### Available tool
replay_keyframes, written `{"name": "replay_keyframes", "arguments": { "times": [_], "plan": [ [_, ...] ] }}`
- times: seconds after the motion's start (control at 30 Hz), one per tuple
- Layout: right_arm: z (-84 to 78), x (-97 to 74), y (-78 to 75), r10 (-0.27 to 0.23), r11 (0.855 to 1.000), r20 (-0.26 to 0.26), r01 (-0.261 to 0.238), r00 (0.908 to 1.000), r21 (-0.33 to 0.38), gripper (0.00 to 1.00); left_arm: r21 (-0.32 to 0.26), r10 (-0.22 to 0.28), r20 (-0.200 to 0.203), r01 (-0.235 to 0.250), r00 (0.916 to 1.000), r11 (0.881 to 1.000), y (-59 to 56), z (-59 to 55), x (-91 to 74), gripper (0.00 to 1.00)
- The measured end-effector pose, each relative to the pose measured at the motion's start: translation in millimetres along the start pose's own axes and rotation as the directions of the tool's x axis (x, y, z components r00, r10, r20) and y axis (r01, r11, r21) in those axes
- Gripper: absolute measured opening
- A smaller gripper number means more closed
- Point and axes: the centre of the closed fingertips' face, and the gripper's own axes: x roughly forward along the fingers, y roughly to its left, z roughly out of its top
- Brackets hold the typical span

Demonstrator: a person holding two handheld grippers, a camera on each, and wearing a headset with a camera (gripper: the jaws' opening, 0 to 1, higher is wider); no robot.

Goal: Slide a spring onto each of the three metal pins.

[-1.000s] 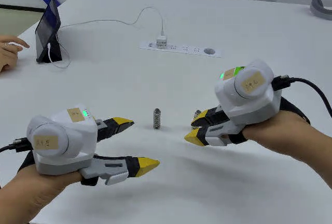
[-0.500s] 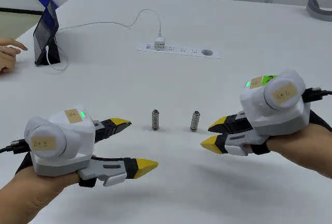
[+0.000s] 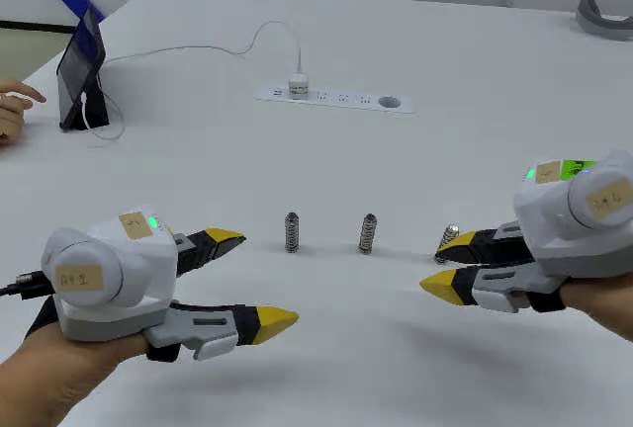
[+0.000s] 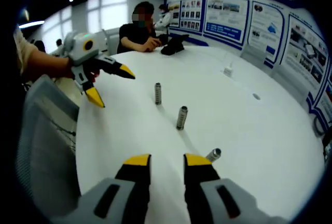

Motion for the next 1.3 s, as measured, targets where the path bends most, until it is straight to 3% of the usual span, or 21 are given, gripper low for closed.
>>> {"name": "replay_keyframes", "arguments": {
  "times": [0.3,0.6,1.3],
  "plan": [
    [-11.1,-13.4,-14.2,-0.045,0.999,0.023,0.044,0.9987,0.030,0.30,-0.001,0.000,-0.004,0.000,1.0000,1.000,0.2,-1.2,0.0,0.68],
    [-18.9,-17.8,-19.8,-0.069,0.997,0.050,0.067,0.9964,0.032,0.40,-0.005,0.002,-0.010,-0.002,1.0000,1.000,0.8,-3.3,-0.4,0.68],
    [-22.5,-25.5,-24.9,-0.084,0.995,0.145,0.075,0.9859,0.062,0.59,-0.019,0.013,-0.015,-0.013,0.9998,1.000,4.3,-8.7,-1.2,0.69]
  ]
}}
